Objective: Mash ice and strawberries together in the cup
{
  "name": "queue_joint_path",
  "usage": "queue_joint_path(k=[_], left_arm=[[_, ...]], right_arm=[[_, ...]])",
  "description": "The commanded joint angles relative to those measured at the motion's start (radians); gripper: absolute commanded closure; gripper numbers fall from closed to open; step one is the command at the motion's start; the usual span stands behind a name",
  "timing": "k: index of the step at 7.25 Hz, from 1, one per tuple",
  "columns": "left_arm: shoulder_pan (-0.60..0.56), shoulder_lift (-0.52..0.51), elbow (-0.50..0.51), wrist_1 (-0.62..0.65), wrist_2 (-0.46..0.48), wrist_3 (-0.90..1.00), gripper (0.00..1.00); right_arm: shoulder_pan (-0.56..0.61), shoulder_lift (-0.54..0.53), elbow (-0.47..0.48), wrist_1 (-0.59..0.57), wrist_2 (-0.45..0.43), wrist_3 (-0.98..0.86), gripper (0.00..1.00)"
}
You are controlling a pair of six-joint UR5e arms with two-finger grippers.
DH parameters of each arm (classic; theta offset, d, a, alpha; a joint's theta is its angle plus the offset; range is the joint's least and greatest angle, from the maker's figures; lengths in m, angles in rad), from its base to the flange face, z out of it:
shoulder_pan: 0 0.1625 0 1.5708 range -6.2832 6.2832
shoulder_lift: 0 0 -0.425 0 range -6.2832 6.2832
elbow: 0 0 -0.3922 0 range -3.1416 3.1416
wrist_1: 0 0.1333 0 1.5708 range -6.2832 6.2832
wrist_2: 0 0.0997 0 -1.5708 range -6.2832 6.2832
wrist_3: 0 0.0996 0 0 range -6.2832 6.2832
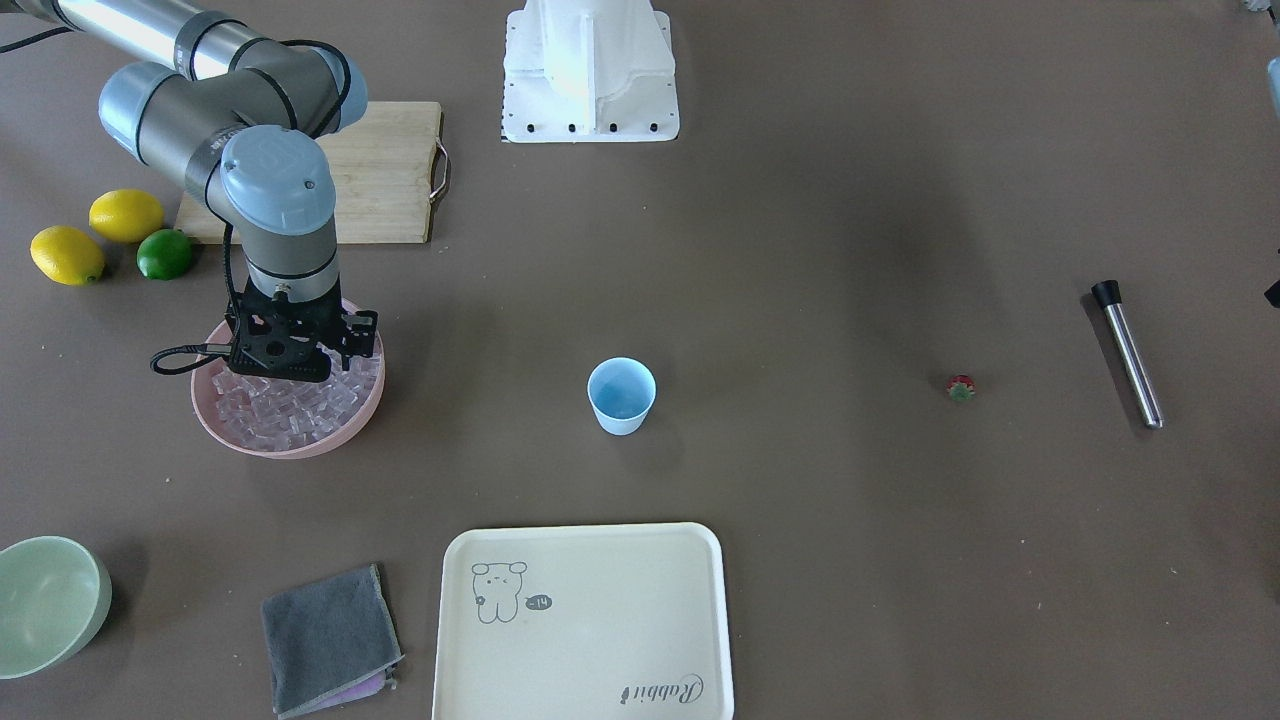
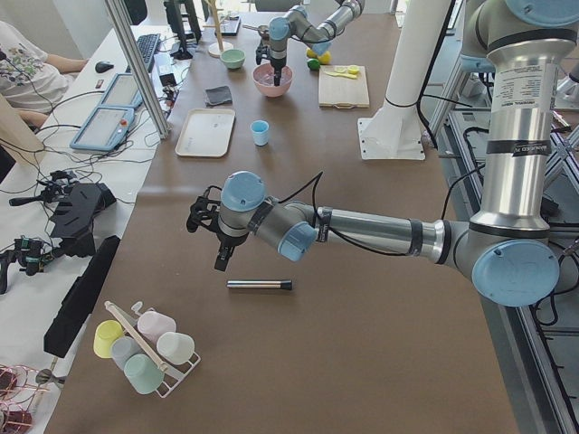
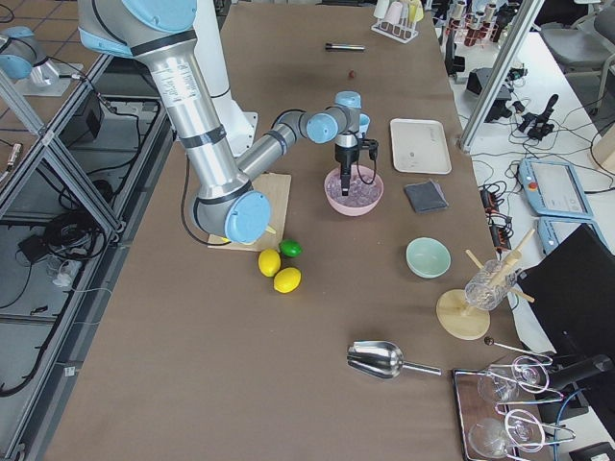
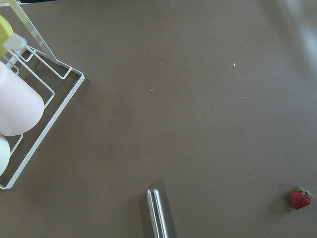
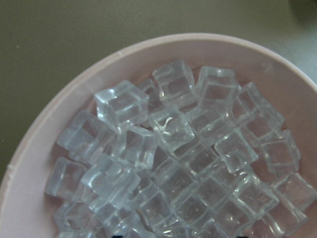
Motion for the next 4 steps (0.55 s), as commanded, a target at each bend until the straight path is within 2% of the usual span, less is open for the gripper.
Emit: queue_joint_path(k=[1,2,3,4], left_arm=[[0.0,0.0,0.0,0.0,0.0,0.0,0.03],[0.0,0.0,0.0,0.0,0.0,0.0,0.03],[0.0,0.0,0.0,0.0,0.0,0.0,0.03],[0.0,0.0,0.0,0.0,0.0,0.0,0.03]], right_arm=[[-0.001,0.001,0.002,-0.004,-0.002,-0.001,0.2],[0.001,0.003,0.002,-0.006,0.004,-0.007,0.24],[0.002,0.003,0.005,-0.007,0.006,-0.024,0.35],[0.004,0.001,0.009,-0.006,0.007,-0.024,0.4]])
